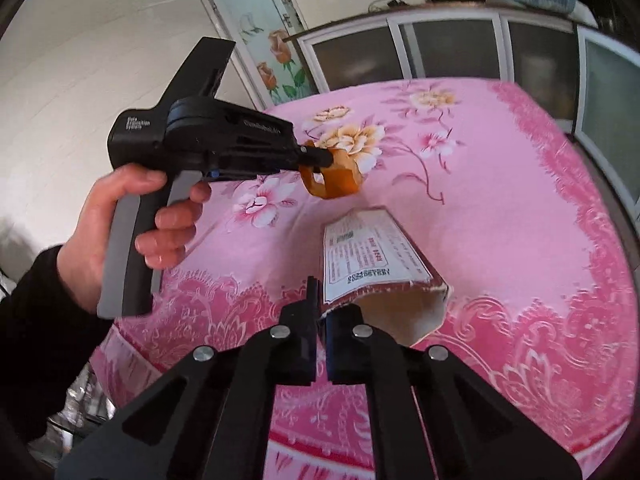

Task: Collect trash
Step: 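Grasp the orange item with the left tool while the right tool grasps the cardboard box, then carry the orange item and cardboard box over the yellow bin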

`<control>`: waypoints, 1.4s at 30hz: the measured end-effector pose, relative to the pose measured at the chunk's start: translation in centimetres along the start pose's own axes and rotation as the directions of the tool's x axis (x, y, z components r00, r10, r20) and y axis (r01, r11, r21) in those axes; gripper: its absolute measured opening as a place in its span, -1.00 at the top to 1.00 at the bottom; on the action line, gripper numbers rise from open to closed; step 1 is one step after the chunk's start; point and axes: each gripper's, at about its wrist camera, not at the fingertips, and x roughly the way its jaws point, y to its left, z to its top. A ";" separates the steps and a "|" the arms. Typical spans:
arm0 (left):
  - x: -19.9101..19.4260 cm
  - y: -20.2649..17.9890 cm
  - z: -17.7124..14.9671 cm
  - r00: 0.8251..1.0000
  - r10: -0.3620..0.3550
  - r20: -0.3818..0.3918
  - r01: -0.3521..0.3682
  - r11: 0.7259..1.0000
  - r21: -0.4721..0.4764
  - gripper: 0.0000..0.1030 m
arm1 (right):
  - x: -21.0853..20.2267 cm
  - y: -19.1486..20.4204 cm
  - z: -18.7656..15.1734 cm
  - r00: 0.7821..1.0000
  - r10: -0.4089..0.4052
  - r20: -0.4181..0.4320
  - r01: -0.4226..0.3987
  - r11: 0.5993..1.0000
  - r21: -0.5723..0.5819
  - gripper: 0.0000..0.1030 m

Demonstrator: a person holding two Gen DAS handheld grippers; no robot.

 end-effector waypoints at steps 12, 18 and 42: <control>-5.5 -2.0 -6.5 0.993 -0.077 0.086 0.071 0.995 0.064 0.86 | -7.3 1.1 -5.1 0.993 -0.099 0.065 0.100 0.995 -0.011 0.96; -7.2 -5.5 -11.3 0.984 -0.153 0.094 0.141 0.982 0.123 0.86 | -12.1 0.4 -8.6 0.981 -0.164 0.102 0.161 0.986 0.039 0.96; -0.7 -31.0 -28.9 0.886 -0.385 -0.256 0.462 0.760 0.458 0.86 | -32.6 -7.7 -25.7 0.813 -0.571 0.115 0.502 0.787 0.359 0.96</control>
